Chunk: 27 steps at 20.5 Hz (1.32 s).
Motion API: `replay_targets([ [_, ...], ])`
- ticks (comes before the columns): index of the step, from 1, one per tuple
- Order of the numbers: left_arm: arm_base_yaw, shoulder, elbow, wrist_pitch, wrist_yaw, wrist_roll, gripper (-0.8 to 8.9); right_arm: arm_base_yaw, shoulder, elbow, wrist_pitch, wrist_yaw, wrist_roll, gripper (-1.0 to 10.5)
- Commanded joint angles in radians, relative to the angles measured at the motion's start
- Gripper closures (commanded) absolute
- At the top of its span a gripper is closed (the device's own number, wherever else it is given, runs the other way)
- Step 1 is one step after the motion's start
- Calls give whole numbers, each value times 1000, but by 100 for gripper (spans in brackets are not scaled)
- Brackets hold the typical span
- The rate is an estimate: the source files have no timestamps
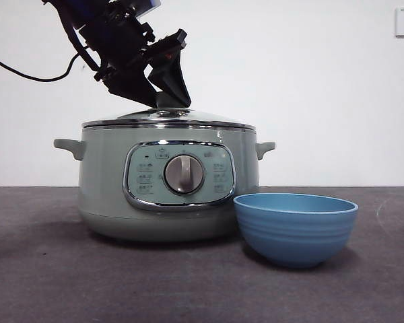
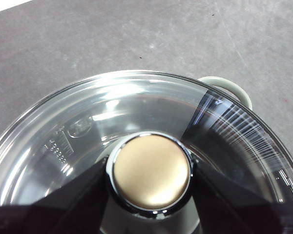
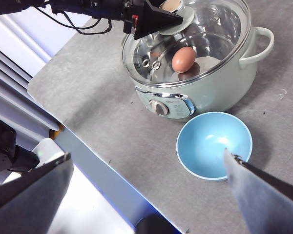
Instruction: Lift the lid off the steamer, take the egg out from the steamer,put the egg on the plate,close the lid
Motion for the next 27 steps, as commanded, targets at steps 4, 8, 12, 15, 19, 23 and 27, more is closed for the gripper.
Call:
replay_targets([
  [4, -3, 6, -2, -5, 1, 3, 822, 2, -1, 0, 6, -2, -3, 412],
  [8, -3, -12, -2, 4, 1, 3, 822, 2, -1, 0, 6, -2, -3, 414],
  [12, -3, -60, 10, 14, 1, 3, 822, 2, 0, 0, 9, -2, -3, 414],
  [15, -2, -102, 43, -3, -1, 3, 822, 2, 4, 0, 31, -2, 6, 414],
  [19, -3, -159, 122, -84, -2, 4, 822, 2, 22, 0, 60, -2, 21, 414],
  [23, -3, -298, 156, -176, -13, -2, 822, 6, 70, 0, 146, -4, 105, 413],
  [27, -3, -487, 156, -302, -60, -3, 822, 62, 134, 0, 291, 1, 201, 413],
])
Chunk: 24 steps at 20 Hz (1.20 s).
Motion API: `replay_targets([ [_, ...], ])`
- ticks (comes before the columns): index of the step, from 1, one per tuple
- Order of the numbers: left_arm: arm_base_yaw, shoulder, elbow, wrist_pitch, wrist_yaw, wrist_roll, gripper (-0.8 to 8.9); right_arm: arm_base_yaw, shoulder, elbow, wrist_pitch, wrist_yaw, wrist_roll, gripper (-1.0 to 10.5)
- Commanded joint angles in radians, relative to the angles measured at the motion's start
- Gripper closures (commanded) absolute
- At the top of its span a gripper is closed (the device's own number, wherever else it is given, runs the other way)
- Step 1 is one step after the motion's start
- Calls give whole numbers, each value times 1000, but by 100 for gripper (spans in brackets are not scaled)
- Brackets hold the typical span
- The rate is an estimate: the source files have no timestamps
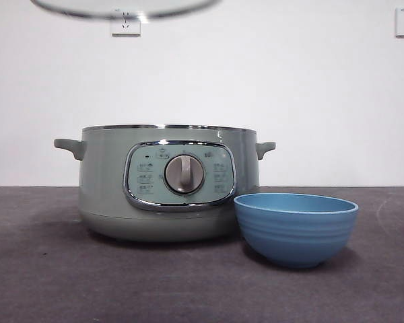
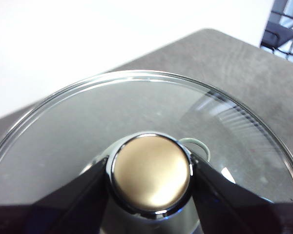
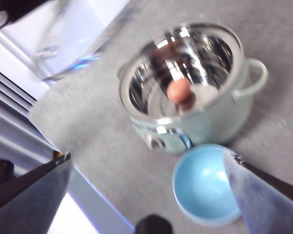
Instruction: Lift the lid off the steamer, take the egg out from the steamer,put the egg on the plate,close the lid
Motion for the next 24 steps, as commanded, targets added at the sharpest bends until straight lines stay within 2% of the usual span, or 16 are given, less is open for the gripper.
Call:
replay_targets([
  [1, -3, -120, 21, -32, -9, -3, 822, 45, 37, 0, 79, 16, 90, 413],
  [7, -3, -350, 21, -253, -124, -4, 822, 284, 219, 2, 282, 232, 189, 413],
  [12, -3, -479, 21, -400, -178, -21, 822, 450, 462, 110, 333, 418, 200, 413],
  [16, -3, -533, 21, -494, -191, -23, 822, 517, 676, 285, 308, 503, 198, 415],
  [20, -3, -543, 21, -545, -203, -22, 822, 556, 878, 490, 221, 614, 158, 415],
  [24, -3, -543, 21, -548, -202, -22, 822, 570, 1029, 615, 197, 657, 146, 415],
])
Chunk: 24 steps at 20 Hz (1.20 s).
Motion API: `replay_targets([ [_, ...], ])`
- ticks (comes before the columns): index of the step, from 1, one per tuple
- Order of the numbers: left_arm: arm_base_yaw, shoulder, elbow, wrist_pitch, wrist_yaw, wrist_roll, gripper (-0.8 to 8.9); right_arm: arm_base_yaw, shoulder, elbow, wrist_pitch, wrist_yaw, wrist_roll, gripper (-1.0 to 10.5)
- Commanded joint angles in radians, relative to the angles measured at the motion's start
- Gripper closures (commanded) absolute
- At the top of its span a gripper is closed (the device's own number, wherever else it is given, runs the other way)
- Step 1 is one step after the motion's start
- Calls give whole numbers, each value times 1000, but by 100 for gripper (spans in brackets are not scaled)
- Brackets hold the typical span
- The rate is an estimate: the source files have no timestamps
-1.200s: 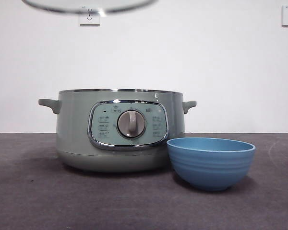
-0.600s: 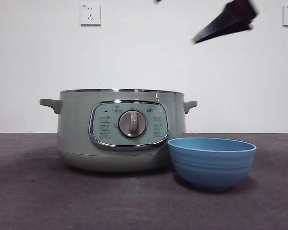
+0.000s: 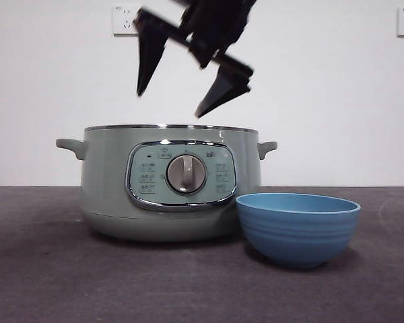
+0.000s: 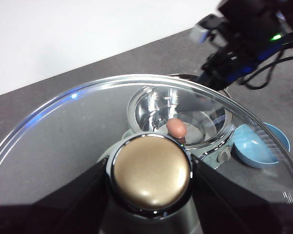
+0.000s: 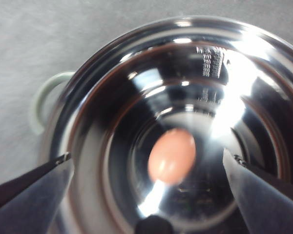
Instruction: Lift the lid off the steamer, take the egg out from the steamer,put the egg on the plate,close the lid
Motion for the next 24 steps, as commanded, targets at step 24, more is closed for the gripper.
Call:
replay_targets([
  [24, -2, -10, 16, 9, -1, 23, 822, 7, 270, 24, 85, 47, -9, 862],
])
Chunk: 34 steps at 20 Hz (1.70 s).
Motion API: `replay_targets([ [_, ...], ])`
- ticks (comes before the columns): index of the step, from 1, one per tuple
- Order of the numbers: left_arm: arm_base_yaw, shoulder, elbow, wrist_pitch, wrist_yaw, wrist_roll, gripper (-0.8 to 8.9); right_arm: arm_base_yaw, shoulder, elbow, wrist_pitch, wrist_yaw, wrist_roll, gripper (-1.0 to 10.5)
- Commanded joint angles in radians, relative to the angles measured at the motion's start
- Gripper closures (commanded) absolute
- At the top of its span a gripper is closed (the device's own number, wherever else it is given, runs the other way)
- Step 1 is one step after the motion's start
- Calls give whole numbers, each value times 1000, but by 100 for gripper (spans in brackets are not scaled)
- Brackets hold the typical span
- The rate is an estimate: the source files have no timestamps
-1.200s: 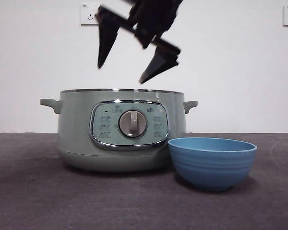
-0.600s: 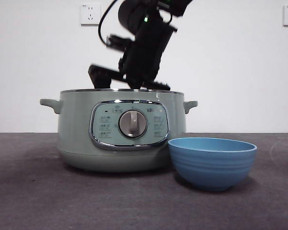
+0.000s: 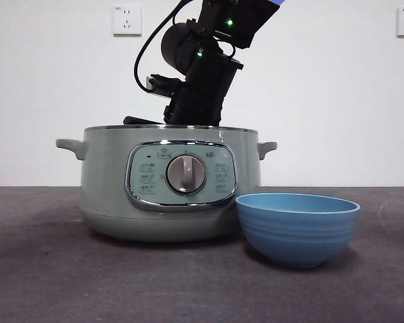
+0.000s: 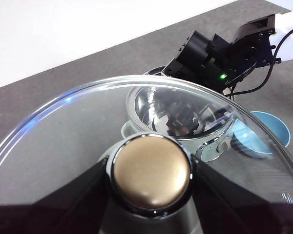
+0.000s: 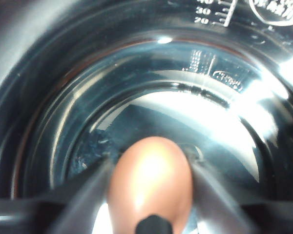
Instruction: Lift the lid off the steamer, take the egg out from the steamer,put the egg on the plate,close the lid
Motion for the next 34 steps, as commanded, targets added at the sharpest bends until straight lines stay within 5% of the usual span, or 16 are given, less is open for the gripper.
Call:
replay_targets([
  [1, -2, -10, 16, 44, -1, 13, 822, 6, 18, 0, 4, -5, 6, 948],
  [8, -2, -10, 16, 61, -1, 11, 822, 7, -204, 0, -24, -1, -24, 962],
  [14, -2, -10, 16, 64, -1, 11, 822, -26, -595, -1, -321, 33, -119, 963],
  [20, -2, -10, 16, 66, 13, 11, 822, -116, -771, -58, -471, 30, -148, 963],
  [24, -2, -10, 16, 67, 29, 10, 822, -147, -858, -244, -433, 27, -146, 963],
  [34, -2, -10, 16, 66, 29, 10, 822, -138, -883, -803, 5, -31, -98, 963],
])
